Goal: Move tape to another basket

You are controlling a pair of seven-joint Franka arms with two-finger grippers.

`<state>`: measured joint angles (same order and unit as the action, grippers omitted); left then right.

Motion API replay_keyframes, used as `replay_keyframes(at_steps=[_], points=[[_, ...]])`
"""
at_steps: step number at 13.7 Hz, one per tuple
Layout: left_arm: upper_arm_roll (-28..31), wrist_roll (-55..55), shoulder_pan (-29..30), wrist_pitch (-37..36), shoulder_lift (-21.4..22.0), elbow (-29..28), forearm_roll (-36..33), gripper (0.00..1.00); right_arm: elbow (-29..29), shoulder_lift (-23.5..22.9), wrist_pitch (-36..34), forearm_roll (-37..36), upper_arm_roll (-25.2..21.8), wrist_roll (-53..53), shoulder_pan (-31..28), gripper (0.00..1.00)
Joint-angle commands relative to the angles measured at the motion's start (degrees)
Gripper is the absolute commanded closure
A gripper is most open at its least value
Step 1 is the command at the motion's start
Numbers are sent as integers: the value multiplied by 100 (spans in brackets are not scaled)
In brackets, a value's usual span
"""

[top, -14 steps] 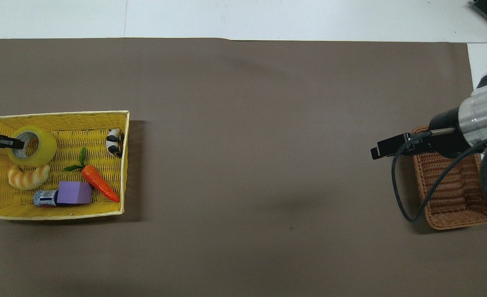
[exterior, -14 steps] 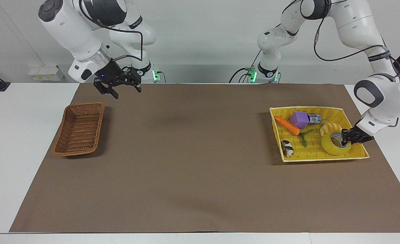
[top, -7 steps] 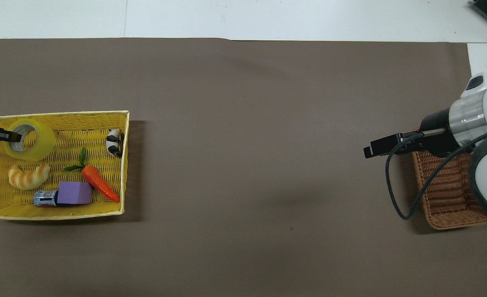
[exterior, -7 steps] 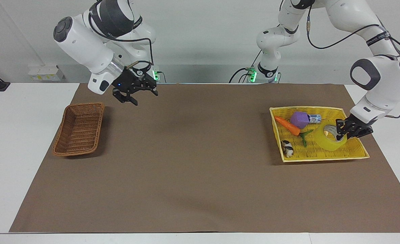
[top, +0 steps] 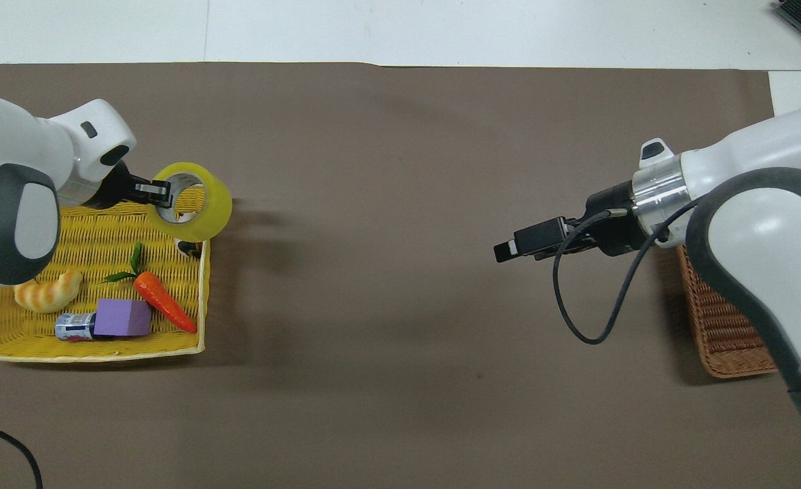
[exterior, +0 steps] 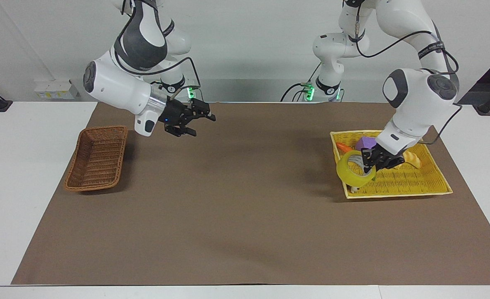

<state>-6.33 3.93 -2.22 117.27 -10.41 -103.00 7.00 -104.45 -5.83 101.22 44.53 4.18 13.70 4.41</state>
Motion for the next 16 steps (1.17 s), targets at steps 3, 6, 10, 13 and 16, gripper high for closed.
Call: replay_keyframes(at_steps=[3, 6, 10, 13, 16], points=[[97, -1181, -875, 322, 100, -168, 187, 100, -277, -198, 1204, 706, -4, 63, 779, 0], [97, -1666, -1245, 419, 118, -194, 301, 100, -269, -453, 1759, 1188, -4, 54, 1104, 0], [97, -2308, -1693, 560, 109, -212, 319, 100, -198, -787, 2751, 1601, 4, 54, 1501, 0], [97, -2712, -1957, 630, 118, -212, 319, 100, -102, -1016, 3211, 1682, 4, 63, 1712, 0], [97, -2889, -2090, 639, 135, -212, 319, 100, -93, -1095, 3455, 1760, 4, 45, 1730, 0]])
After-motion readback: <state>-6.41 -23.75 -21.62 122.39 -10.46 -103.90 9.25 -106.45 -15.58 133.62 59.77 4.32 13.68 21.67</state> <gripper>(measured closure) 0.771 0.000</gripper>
